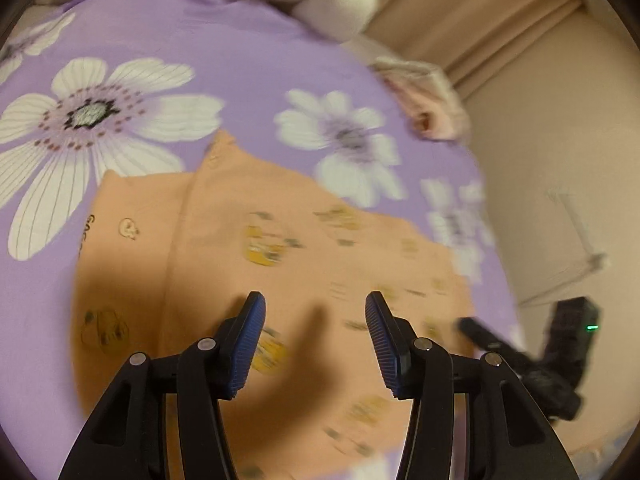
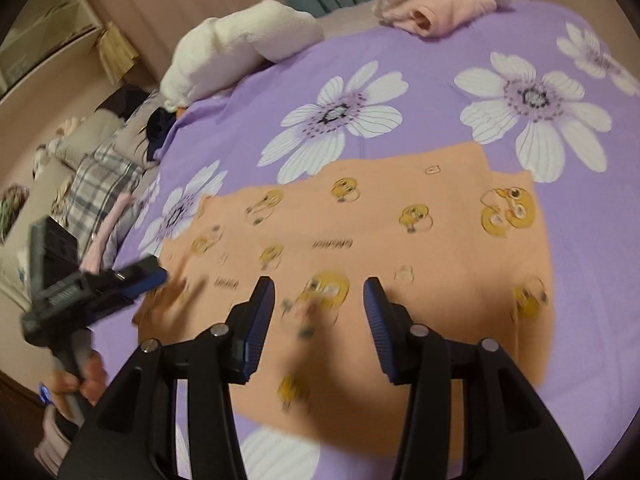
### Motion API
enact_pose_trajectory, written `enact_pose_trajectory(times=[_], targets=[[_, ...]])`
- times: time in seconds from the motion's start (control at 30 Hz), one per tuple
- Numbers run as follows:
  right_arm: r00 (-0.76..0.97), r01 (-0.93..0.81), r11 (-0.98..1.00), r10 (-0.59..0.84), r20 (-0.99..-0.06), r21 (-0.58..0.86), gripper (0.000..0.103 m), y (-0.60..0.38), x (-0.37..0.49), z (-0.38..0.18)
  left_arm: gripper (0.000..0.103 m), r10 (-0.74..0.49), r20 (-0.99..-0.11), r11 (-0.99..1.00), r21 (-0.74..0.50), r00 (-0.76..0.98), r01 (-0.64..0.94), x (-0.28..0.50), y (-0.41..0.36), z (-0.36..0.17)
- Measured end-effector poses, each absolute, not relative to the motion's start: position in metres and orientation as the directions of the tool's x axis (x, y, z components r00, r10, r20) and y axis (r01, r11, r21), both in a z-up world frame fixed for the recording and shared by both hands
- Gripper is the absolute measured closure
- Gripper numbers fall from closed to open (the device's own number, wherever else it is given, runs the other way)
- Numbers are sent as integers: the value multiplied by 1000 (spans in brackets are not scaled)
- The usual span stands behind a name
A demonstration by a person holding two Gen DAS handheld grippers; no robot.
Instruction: Fold small clothes
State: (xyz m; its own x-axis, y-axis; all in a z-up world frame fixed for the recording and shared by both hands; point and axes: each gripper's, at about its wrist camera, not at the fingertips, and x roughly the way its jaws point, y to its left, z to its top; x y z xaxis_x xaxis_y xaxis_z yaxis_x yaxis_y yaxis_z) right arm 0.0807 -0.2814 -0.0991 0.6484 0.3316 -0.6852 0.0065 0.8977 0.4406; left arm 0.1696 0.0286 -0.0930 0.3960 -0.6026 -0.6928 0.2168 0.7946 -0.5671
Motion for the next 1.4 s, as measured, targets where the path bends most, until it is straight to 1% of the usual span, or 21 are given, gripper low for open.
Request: enact_pose_trajectory(times=[0.07,0.1,0.13,0.17,0.2,0.23,0.33,0.4,0.57,0.6,0.67,0.77,0.9,1.07,1.4], targets=[[636,57,894,311,-707,444,56,-291,90,-109,53,-577,-716,814,-545,392,203,173,29,-105],[627,83,896,294,-722,437,57,-296,92,-115,53,-582,-710,810,-547,396,209,172,31,-106],[620,113,897,272,-735,427,60,-304,92,-121,53,-582,-705,810,-543,404,219,170,33,-105],[622,119,893,274,-733,434,64,-310,91,-124,53,-571,-710,819,-530,411,222,168,35,-104],[629,115,880,294,-720,461,65,-318,88,-126,53,-560,-716,827,-516,417,224,167,36,-102],[639,122,870,300,-709,478,65,-325,84,-126,53,-549,-721,834,-503,422,226,166,37,-101],[657,174,863,257,-708,475,65,-344,76,-126,53,-531,-731,846,-483,429,225,163,41,-100],[665,195,840,267,-698,506,64,-356,69,-126,53,-521,-734,853,-469,435,230,161,43,-99],[671,222,838,240,-702,499,63,-365,56,-122,53,-503,-742,864,-446,444,232,151,48,-98],[670,230,843,224,-708,485,59,-366,52,-120,53,-501,-743,865,-444,444,232,150,48,-98],[663,252,858,185,-725,449,58,-366,48,-118,53,-497,-745,867,-442,446,228,146,50,-97],[669,249,858,183,-721,449,58,-367,40,-115,53,-485,-748,874,-431,453,225,140,54,-95],[681,253,869,153,-716,425,55,-366,31,-107,53,-464,-753,885,-417,466,207,135,60,-90],[700,238,873,149,-699,425,54,-362,21,-97,53,-468,-739,881,-433,484,191,125,74,-82],[712,179,880,193,-675,441,53,-336,13,-86,53,-475,-714,869,-472,514,148,101,103,-70]])
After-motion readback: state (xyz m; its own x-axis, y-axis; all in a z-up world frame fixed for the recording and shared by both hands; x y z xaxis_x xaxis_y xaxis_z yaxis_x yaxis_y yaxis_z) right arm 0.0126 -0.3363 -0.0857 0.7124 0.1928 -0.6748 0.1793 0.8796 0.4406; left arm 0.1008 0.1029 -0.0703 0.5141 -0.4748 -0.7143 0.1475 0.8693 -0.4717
